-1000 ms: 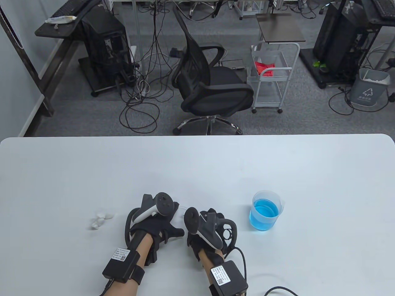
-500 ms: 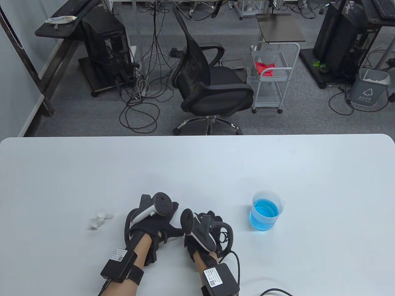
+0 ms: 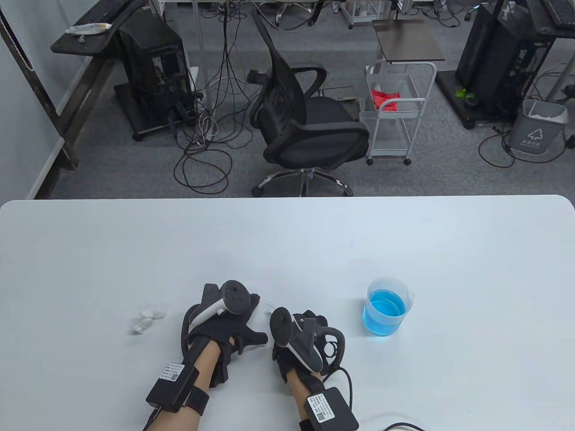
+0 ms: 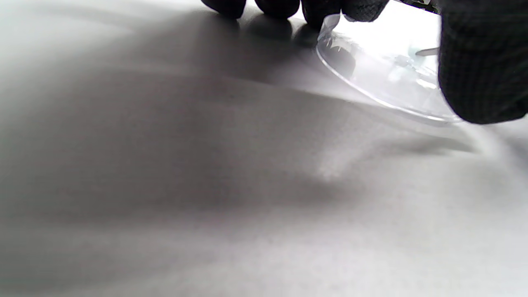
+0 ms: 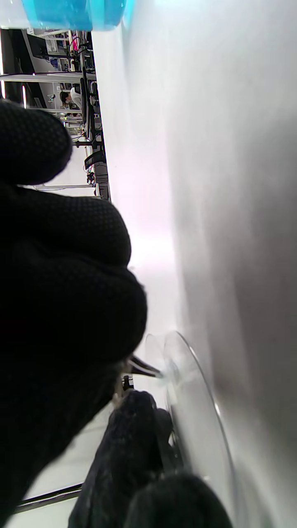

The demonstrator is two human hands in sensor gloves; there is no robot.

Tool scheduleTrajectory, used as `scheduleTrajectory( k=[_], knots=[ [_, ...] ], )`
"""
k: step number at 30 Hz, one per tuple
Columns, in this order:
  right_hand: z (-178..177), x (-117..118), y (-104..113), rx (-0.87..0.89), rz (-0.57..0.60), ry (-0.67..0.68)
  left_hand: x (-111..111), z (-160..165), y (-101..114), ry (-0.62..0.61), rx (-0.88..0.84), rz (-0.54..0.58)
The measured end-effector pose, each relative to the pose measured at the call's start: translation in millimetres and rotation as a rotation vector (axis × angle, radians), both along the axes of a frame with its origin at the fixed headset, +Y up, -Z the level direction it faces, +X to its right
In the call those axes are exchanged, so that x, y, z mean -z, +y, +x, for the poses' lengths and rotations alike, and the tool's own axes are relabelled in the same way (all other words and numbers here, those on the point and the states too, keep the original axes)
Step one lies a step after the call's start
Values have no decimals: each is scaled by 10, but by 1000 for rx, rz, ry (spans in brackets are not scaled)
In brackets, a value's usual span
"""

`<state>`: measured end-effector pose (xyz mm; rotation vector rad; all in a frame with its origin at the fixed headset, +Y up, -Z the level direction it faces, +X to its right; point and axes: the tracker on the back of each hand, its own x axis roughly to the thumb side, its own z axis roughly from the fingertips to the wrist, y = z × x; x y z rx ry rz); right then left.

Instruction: Dip tweezers-held cotton tuft into dye solution and dot onto culture dish

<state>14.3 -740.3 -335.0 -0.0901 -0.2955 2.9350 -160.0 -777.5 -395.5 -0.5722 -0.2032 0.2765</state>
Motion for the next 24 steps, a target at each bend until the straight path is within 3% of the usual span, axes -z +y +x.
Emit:
scheduleTrajectory(
  k=[7, 16, 24],
  knots=[
    [-17, -6, -16, -4, -53, 20, 2, -5, -3, 0, -3, 1],
    [-63, -100, 88, -19, 54, 40, 3, -16, -6, 5, -6, 0],
    [-100, -62, -12, -49, 14, 32, 5, -21, -7, 6, 0, 3]
  ],
)
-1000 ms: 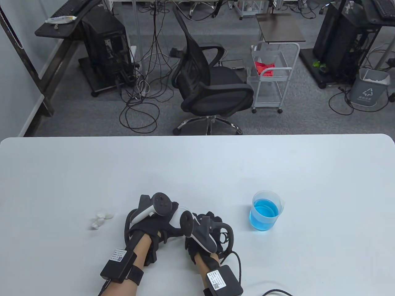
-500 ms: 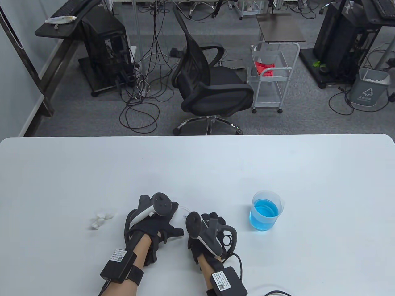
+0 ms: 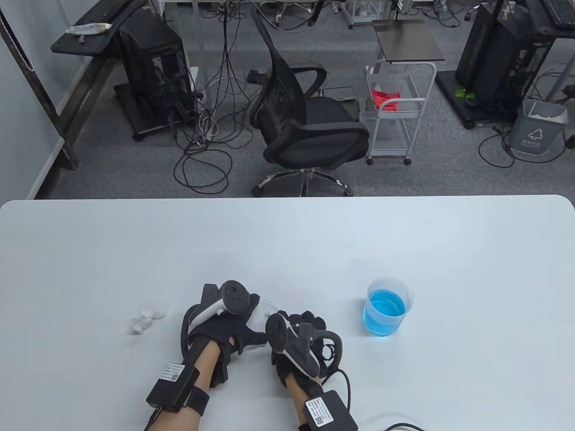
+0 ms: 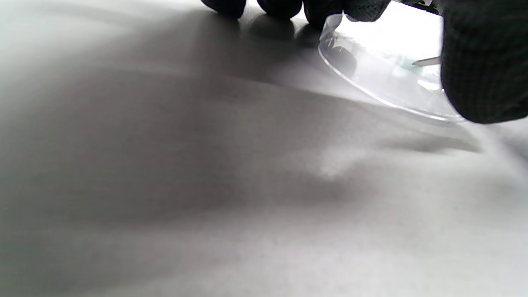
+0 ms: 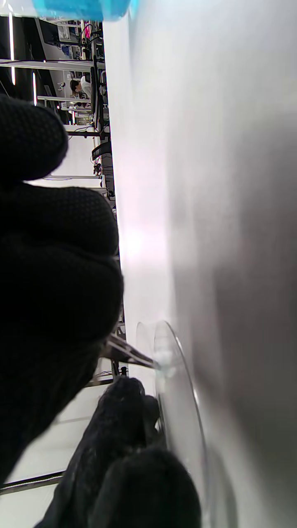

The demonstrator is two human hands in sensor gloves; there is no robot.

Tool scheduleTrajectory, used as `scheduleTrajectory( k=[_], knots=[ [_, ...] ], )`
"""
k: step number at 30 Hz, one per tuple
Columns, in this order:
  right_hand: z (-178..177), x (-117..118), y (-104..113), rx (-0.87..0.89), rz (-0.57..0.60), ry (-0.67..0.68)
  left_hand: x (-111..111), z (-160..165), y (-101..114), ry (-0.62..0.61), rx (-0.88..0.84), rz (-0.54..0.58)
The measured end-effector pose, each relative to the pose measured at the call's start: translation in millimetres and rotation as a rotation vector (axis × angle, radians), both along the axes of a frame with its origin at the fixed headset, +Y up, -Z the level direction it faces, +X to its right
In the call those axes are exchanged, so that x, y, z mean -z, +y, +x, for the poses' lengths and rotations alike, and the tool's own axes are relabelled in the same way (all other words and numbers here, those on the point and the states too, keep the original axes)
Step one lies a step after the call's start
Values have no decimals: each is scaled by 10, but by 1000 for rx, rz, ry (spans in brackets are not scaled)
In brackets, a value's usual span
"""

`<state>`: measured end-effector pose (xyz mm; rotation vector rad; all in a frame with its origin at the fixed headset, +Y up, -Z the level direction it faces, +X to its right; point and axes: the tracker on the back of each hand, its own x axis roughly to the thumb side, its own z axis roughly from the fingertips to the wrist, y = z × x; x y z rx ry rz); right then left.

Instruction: Dip tweezers-held cotton tuft into dye solution and dot onto culture dish

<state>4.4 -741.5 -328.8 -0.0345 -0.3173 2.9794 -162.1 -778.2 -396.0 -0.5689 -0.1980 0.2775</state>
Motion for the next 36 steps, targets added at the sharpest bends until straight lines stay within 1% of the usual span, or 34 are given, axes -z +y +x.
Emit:
scheduleTrajectory(
  k=[7, 12, 20, 29, 36],
  knots=[
    [-34, -2, 34, 15, 46, 6, 4, 3, -1, 0, 4, 1],
    [-46, 40, -27, -13, 20, -6, 9, 1, -4, 1, 0, -1],
    [-40, 44, 9, 10, 53, -2, 10, 8, -6, 0, 4, -2],
    [-35, 75, -7, -2, 18, -9, 9, 15, -6, 0, 8, -3],
    [-66, 51, 70, 29, 52, 10, 9, 16, -5, 0, 9, -3]
  ],
)
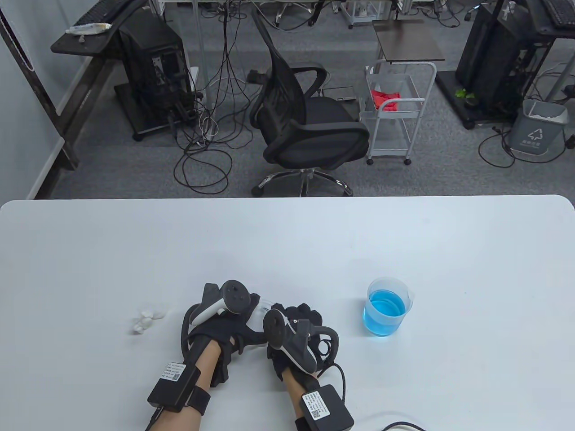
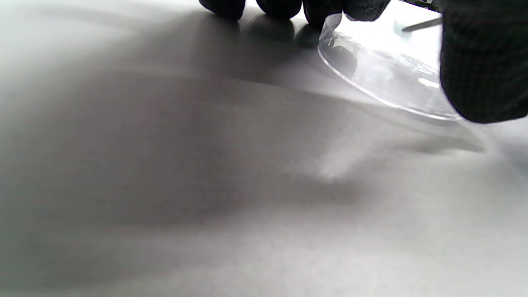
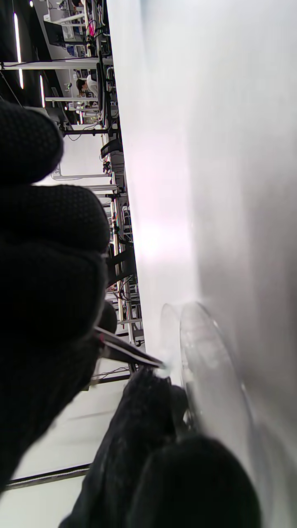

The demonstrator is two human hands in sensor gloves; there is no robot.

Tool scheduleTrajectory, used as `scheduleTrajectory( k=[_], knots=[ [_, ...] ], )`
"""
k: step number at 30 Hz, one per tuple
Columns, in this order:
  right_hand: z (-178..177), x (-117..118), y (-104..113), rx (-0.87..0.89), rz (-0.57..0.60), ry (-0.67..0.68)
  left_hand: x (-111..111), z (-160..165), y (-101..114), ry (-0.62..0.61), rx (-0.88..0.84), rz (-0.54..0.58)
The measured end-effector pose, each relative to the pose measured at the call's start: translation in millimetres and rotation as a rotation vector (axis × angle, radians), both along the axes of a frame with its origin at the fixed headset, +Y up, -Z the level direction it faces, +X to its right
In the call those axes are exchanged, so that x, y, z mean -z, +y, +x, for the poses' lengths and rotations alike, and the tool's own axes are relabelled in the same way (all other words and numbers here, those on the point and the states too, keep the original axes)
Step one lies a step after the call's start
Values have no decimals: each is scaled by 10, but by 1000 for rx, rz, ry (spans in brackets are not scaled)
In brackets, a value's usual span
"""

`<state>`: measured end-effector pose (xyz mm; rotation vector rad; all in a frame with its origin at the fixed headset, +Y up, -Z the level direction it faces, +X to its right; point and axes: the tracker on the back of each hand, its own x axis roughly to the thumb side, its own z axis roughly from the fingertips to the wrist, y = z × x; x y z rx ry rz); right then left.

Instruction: Dip tweezers-held cotton tuft into dye solution and dot onto culture dish

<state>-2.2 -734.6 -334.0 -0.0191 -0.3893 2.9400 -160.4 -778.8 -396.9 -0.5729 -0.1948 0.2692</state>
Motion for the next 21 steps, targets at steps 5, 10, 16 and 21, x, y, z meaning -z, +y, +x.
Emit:
scheduleTrajectory(
  k=[5, 10, 16, 21],
  knots=[
    [-38, 14, -19, -13, -8, 1, 0, 1, 0, -1, 0, 0],
    [-15, 41, -78, -33, -38, -12, -1, 2, -1, -1, 1, 0],
    [18, 32, -39, -7, -15, -19, -2, 4, 0, -1, 2, 0],
    [11, 30, -43, -7, -1, -17, -1, 3, 0, -1, 3, 0]
  ],
)
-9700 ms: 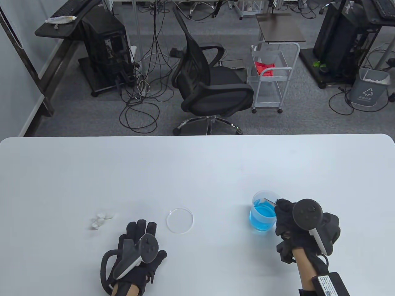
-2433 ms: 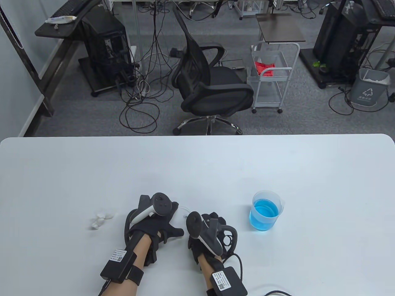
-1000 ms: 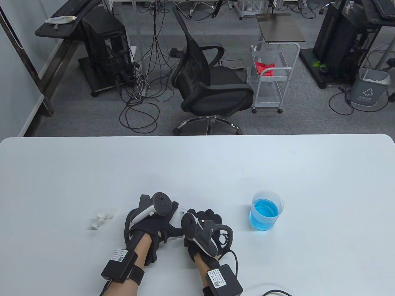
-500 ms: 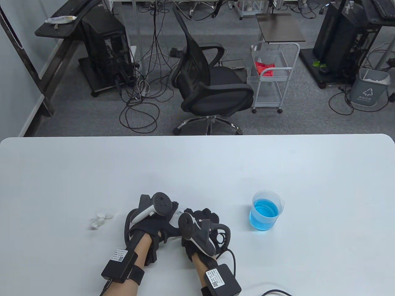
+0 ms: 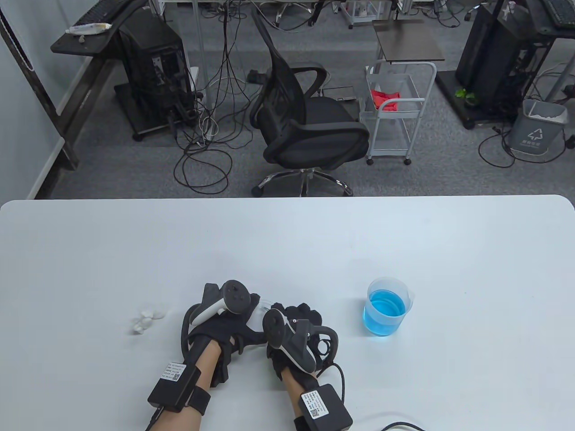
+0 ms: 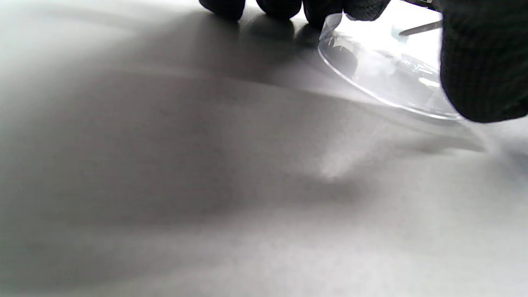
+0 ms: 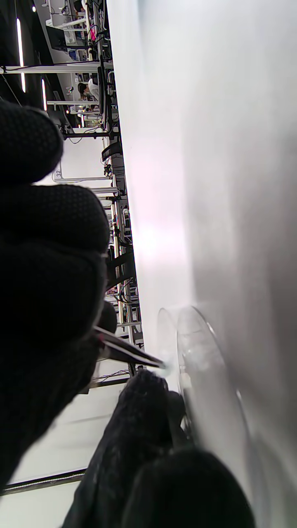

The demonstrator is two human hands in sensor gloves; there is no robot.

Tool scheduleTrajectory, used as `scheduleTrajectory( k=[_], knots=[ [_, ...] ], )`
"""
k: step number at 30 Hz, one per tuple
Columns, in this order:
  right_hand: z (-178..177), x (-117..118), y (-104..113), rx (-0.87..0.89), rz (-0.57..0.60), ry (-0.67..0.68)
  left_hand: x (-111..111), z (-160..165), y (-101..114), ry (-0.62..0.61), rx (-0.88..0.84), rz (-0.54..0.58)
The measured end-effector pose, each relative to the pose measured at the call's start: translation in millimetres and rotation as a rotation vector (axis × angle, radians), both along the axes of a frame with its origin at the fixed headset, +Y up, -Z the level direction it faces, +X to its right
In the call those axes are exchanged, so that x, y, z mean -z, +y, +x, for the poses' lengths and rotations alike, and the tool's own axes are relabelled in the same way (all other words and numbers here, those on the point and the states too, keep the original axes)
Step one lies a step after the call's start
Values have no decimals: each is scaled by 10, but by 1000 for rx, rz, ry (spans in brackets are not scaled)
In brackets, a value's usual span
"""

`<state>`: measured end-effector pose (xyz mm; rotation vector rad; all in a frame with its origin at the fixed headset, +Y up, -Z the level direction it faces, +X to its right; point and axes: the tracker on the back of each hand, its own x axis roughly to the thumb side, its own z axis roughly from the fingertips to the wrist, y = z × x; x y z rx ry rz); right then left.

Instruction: Dip tweezers-held cotton tuft into dye solution and dot onto culture dish

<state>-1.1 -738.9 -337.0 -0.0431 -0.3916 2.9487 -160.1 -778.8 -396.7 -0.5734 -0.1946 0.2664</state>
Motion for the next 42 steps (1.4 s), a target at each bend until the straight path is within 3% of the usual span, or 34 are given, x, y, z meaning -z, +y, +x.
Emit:
scheduleTrajectory(
  k=[42],
  knots=[
    [-89, 11, -22, -33, 13, 35, 0, -1, 2, 1, -1, -1]
  ],
)
